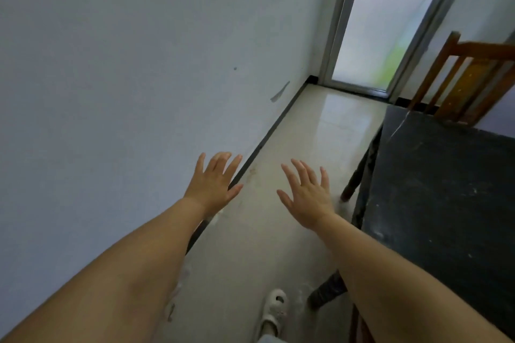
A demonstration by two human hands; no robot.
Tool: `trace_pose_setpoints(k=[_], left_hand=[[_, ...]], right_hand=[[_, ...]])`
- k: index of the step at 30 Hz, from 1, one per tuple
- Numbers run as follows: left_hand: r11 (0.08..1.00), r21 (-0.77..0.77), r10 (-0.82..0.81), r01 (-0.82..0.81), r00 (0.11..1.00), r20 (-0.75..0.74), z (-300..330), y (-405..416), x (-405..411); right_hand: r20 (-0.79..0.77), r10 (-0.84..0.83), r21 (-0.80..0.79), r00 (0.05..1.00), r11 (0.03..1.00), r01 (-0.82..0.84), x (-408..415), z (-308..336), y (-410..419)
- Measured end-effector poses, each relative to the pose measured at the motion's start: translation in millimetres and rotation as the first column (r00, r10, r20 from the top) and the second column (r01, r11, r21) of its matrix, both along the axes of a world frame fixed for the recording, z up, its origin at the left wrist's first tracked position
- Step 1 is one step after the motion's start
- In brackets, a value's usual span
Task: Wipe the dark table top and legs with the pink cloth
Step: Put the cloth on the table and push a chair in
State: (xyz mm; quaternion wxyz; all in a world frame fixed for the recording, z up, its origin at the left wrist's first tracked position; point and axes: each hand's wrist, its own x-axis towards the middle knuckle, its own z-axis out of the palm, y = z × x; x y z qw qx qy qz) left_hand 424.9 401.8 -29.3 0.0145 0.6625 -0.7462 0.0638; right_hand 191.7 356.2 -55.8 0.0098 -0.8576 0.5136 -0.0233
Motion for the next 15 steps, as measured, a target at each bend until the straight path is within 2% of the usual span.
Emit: trace_pose_setpoints(k=[9,15], left_hand=[[1.000,-0.024,-0.009,0.009,1.000,0.014,6.8,-220.7,35.7],[0.999,0.016,-0.039,0.040,0.998,-0.048,-0.2,-354.4,40.6]], right_hand=[[0.010,-0.036,0.000,0.999,0.999,0.036,22.8,-0.8,-209.4],[0.004,-0.039,-0.002,0.999,0.999,0.039,47.8,4.8,-342.3]])
